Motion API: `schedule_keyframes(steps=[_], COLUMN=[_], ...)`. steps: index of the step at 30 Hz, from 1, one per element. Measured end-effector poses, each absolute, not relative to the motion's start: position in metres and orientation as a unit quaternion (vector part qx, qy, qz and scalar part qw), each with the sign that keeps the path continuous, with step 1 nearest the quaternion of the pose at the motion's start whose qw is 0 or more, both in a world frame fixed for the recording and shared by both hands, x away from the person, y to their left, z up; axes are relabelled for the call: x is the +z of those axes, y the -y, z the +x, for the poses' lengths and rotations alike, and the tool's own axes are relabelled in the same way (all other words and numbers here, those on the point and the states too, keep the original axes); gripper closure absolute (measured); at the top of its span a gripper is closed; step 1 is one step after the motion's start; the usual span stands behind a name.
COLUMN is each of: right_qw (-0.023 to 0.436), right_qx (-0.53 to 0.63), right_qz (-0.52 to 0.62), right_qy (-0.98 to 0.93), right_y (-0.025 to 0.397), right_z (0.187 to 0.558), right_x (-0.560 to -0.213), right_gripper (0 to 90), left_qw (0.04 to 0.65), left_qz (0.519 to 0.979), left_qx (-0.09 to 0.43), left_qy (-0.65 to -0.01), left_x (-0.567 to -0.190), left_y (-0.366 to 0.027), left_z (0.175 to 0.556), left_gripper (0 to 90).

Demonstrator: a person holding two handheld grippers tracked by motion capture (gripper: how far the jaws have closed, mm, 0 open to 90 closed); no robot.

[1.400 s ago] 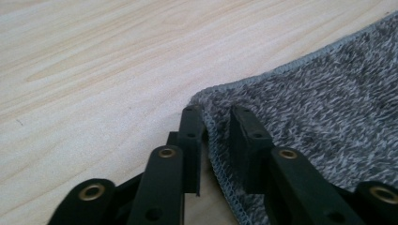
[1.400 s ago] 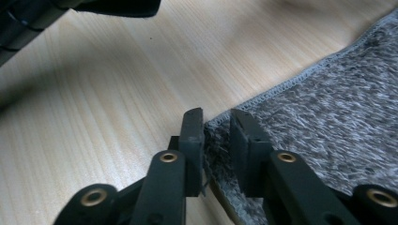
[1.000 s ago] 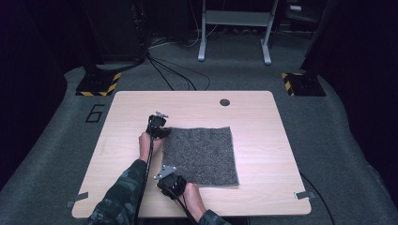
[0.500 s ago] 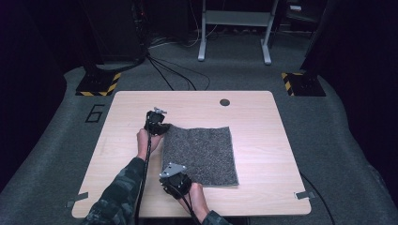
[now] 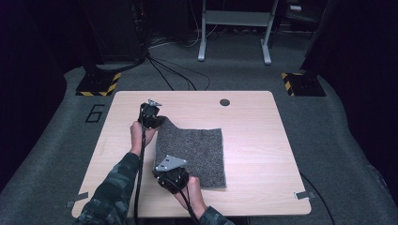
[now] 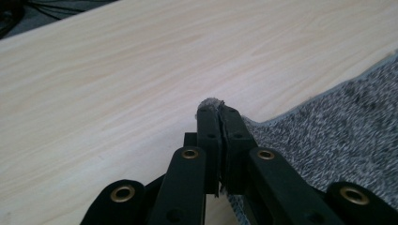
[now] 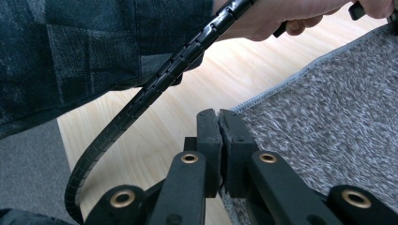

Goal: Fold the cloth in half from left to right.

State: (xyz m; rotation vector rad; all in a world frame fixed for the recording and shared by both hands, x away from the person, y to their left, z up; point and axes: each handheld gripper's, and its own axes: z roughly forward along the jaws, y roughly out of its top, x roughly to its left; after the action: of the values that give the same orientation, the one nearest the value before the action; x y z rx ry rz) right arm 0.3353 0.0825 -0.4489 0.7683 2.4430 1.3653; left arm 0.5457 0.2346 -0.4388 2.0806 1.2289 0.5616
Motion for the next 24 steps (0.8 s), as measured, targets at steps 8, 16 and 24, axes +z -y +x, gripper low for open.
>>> schedule_keyframes(steps=[8, 16, 24], right_qw=[0.118, 0.124, 0.134], right_qx=[0.489, 0.506, 0.501], right_qz=[0.250, 0.259, 0.290], right_qy=[-0.828, -0.813, -0.805], right_y=[-0.088, -0.074, -0.042], right_z=[0.332, 0.324, 0.320], right_x=[-0.433, -0.426, -0.431], right_gripper=[87.8, 87.9, 87.9], left_qw=[0.306, 0.317, 0.321], left_qz=[0.793, 0.800, 0.813], left_qx=[0.244, 0.248, 0.232], left_qy=[-0.467, -0.444, -0.427], left_x=[-0.411, -0.395, -0.405], left_y=[-0.242, -0.223, -0.189], left_z=[0.538, 0.535, 0.541], left_gripper=[88.1, 88.1, 88.0])
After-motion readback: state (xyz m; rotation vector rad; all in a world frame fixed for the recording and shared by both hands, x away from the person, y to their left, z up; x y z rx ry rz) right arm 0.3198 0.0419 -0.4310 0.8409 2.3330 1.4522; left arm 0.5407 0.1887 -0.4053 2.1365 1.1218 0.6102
